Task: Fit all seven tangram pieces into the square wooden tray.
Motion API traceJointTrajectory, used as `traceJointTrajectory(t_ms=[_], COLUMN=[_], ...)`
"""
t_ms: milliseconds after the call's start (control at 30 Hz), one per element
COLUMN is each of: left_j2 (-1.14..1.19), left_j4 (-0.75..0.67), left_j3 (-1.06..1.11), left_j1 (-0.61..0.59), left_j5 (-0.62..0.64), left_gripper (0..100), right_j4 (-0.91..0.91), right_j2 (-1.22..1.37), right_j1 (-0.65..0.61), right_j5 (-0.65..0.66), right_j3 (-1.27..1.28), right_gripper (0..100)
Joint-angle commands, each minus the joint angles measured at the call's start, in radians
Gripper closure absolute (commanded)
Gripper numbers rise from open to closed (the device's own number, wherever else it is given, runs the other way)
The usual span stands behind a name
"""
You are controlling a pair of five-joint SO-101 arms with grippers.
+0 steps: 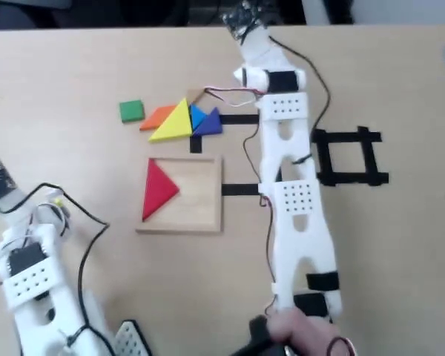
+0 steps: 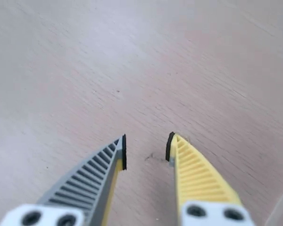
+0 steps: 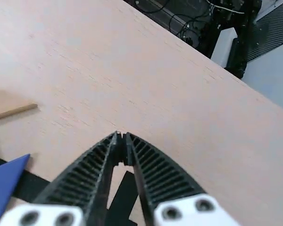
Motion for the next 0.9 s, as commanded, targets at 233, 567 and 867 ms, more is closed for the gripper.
traceJointTrajectory(t_ms=[233,567,867], left_j2=[-0.008,0.008,0.394], left_j4=[-0.057,-0.052,0.169], left_j3=[0.012,-0.177,-0.723], left_j1=[0.076,0.268,0.518], left_j5=[-0.041,-0.068,-0.014], left_gripper=[83,83,83], right_j4=[0.018,0.493,0.591], right_j2=[0.033,-0.308,-0.644], right_j1=[0.02,0.044,0.258], right_j5=[0.023,0.203,0.089], right_j3=[-0.048,-0.048,0.157], right_gripper=[98.8,98.8,98.8])
